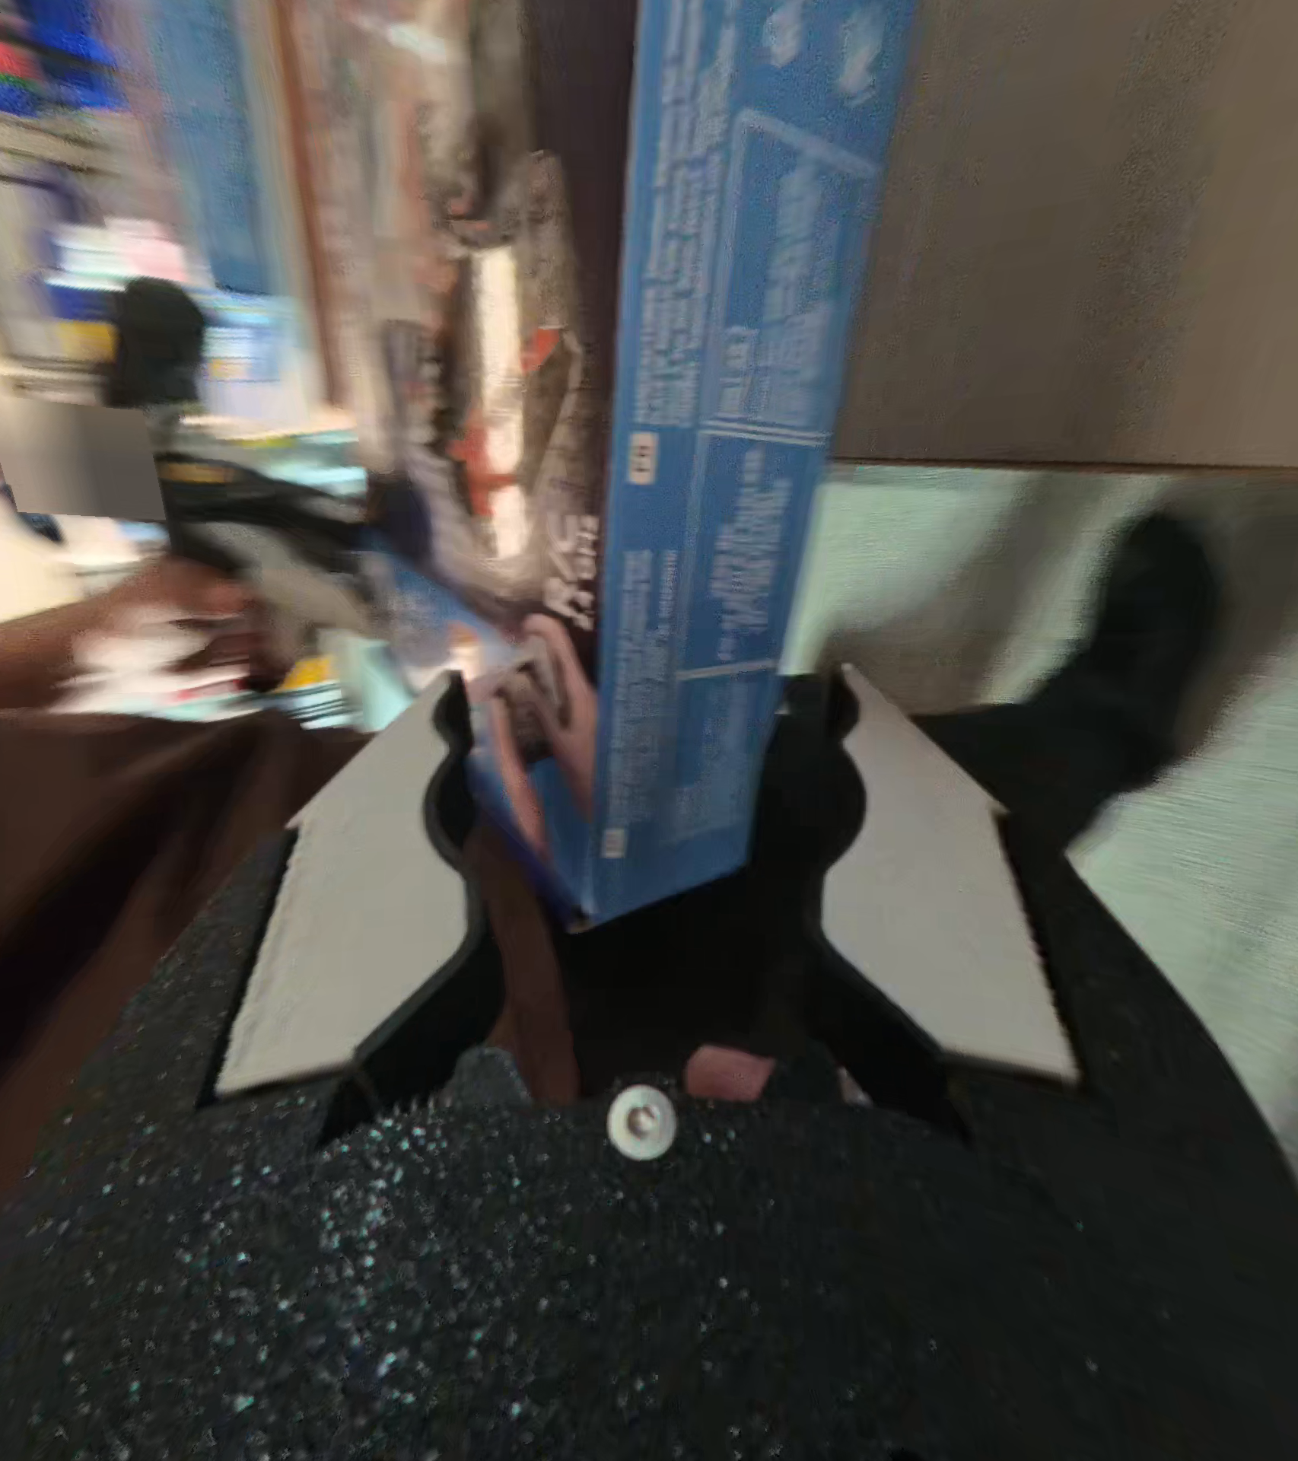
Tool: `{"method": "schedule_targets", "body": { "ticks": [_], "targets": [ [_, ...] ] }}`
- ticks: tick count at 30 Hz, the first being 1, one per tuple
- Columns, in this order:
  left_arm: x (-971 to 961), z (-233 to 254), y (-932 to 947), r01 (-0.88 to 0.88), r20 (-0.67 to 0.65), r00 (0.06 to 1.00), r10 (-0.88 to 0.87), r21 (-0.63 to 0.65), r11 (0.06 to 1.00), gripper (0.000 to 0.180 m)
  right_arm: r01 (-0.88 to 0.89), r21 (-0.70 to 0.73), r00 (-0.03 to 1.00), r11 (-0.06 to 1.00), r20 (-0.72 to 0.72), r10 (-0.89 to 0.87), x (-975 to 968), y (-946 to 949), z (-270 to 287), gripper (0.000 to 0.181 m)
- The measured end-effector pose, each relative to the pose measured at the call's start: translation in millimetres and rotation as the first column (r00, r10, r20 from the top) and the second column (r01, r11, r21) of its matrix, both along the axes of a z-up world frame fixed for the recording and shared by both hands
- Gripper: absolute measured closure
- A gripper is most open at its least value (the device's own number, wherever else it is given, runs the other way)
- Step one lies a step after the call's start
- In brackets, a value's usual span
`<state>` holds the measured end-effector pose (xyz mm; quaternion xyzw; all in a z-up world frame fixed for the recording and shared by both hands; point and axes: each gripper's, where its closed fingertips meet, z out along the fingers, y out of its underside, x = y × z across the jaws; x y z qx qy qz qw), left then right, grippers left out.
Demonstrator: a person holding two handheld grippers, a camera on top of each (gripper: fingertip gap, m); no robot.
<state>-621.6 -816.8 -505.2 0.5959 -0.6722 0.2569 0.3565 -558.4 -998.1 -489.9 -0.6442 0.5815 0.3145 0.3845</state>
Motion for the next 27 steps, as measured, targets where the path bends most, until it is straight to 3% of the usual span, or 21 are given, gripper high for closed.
{"method": "schedule_targets", "body": {
  "ticks": [1,3,4,5,7,13,20,27],
  "targets": [
    [-1.0,-2.1,-4.1,-0.011,-0.007,1.000,0.010,-0.049,0.999,0.093,-0.013,0.081,0.999,0.997,-0.044,0.017,-1.2,6.4,-0.6,0.096],
    [-2.1,-0.2,-20.9,-0.013,-0.055,0.998,0.003,-0.181,0.983,0.091,-0.081,0.096,0.995,0.992,-0.054,0.086,-5.8,12.9,-11.5,0.106],
    [0.3,-1.5,-28.9,-0.019,-0.068,0.998,0.004,-0.220,0.975,0.080,-0.107,0.099,0.993,0.989,-0.045,0.112,-7.1,15.7,-13.8,0.108],
    [1.9,-9.6,-28.6,0.007,-0.037,0.999,-0.015,-0.204,0.979,0.090,-0.109,0.112,0.992,0.988,-0.055,0.115,-7.5,17.8,-14.6,0.108],
    [3.5,-8.2,-28.0,-0.010,-0.017,1.000,0.006,-0.249,0.968,0.092,-0.103,0.093,0.993,0.990,-0.043,0.107,-6.8,18.2,-13.0,0.109],
    [-18.5,22.5,3.3,-0.041,0.096,0.993,0.069,-0.268,0.963,0.095,-0.096,0.034,0.995,0.995,-0.033,0.097,-46.6,48.5,7.2,0.103],
    [-40.2,65.4,80.2,-0.044,0.202,0.975,0.096,-0.251,0.967,0.096,0.016,0.107,1.000,0.994,-0.006,-0.015,-90.2,124.5,34.1,0.101],
    [-41.9,120.1,191.6,-0.062,0.360,0.924,0.126,-0.186,0.981,0.095,-0.005,0.195,0.989,0.981,0.144,-0.024,-85.5,234.0,77.9,0.100]
  ]
}}
